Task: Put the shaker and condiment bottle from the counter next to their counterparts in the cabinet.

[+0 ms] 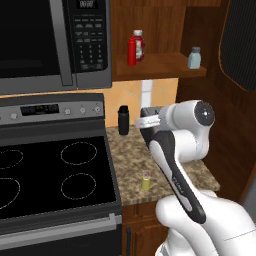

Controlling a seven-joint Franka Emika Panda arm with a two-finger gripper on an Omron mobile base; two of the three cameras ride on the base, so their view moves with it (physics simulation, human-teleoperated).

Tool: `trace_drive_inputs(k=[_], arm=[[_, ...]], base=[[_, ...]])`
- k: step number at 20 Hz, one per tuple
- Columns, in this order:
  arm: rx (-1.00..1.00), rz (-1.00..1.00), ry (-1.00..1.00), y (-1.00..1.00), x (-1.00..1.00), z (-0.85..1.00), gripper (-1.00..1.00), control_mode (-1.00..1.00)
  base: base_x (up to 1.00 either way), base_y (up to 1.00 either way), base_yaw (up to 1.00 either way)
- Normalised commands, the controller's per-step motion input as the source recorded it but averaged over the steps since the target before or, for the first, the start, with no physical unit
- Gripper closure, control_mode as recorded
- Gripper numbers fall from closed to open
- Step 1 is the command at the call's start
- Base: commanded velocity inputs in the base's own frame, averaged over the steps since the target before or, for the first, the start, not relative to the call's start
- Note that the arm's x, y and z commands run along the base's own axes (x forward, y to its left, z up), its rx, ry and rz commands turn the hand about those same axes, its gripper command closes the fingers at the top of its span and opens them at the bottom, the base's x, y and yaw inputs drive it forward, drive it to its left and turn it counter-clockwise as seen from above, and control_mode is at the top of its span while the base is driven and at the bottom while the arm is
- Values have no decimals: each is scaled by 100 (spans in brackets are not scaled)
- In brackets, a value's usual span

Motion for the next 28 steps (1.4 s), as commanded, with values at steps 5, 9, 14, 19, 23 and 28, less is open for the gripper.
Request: trace_drive_inputs(k=[5, 9, 14, 19, 23, 28], arm=[[0, -4, 0, 0, -10, -45, -100, -100], [0, -1, 0, -5, -9, -39, -100, -100], [0, 0, 0, -15, -8, -34, -100, -100], [0, 0, 6, -14, 0, -32, -100, -100], [0, 0, 6, -16, 0, -43, -100, -100], [0, 0, 9, -12, 9, -52, -100, -100]], base=[[0, 0, 0], [0, 0, 0], [0, 0, 0], [0, 0, 0], [0, 0, 0], [0, 0, 0]])
